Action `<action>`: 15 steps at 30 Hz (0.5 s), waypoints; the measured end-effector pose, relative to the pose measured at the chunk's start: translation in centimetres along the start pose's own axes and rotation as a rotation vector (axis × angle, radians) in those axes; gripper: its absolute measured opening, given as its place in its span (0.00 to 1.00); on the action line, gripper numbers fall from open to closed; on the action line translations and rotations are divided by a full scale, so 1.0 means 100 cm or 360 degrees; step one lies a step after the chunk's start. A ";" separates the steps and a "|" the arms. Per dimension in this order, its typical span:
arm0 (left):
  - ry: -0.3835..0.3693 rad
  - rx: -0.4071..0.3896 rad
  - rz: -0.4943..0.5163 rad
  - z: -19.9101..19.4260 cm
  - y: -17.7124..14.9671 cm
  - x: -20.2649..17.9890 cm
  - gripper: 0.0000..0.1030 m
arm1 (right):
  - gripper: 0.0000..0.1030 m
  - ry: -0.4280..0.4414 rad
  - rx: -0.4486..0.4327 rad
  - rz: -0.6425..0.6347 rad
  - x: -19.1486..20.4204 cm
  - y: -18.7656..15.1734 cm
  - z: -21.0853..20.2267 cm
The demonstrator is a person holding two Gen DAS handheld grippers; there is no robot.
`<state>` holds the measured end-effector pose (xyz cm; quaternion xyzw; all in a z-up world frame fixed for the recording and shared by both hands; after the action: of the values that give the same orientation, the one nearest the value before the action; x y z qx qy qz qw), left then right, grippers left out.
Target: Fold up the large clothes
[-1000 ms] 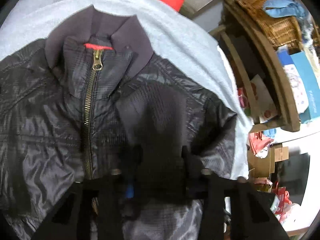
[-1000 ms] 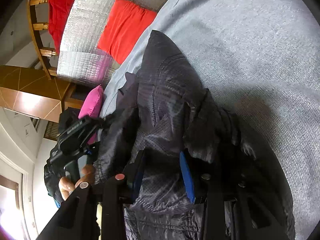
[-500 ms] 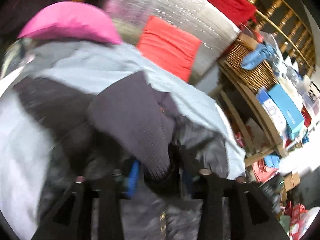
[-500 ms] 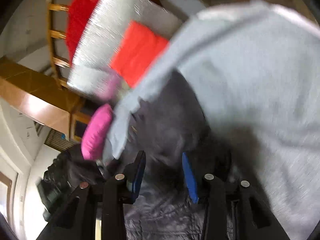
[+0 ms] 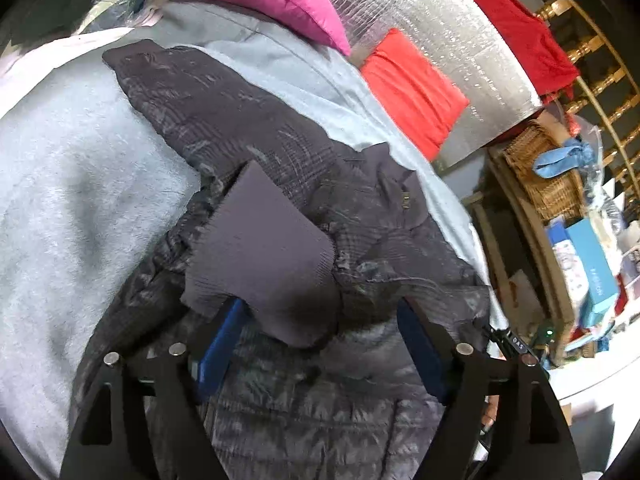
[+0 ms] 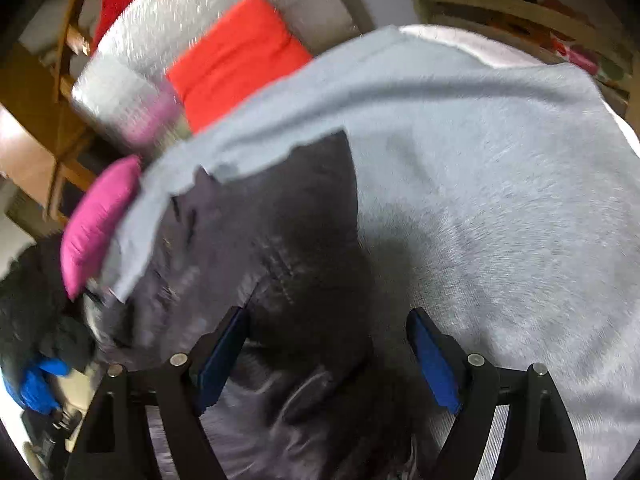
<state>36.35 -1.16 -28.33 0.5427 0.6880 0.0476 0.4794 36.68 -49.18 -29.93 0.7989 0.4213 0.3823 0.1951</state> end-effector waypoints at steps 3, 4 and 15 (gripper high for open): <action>0.0000 -0.0002 0.0083 0.019 -0.004 -0.016 0.75 | 0.18 -0.0039 -0.0119 -0.0118 0.009 0.002 -0.014; 0.0009 -0.0016 0.0132 0.021 -0.004 -0.021 0.71 | 0.15 -0.0069 -0.0202 -0.0157 0.011 0.006 -0.024; 0.0169 0.0028 0.0221 0.029 -0.010 -0.016 0.49 | 0.20 0.0005 -0.0149 0.0043 -0.017 0.024 -0.037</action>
<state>37.60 -4.14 -29.48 0.5899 0.6736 0.1036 0.4331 34.51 -51.94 -26.83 0.7939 0.3925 0.4056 0.2264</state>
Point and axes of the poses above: each gripper's, at about its wrist camera, not at the fingertips, and z roughly the way its jaws point, x to its left, y to its top, the point moved 1 cm from there along z, roughly the way its jaws point, and after that the axes turned 14 degrees about -x, right-handed, at the moved point
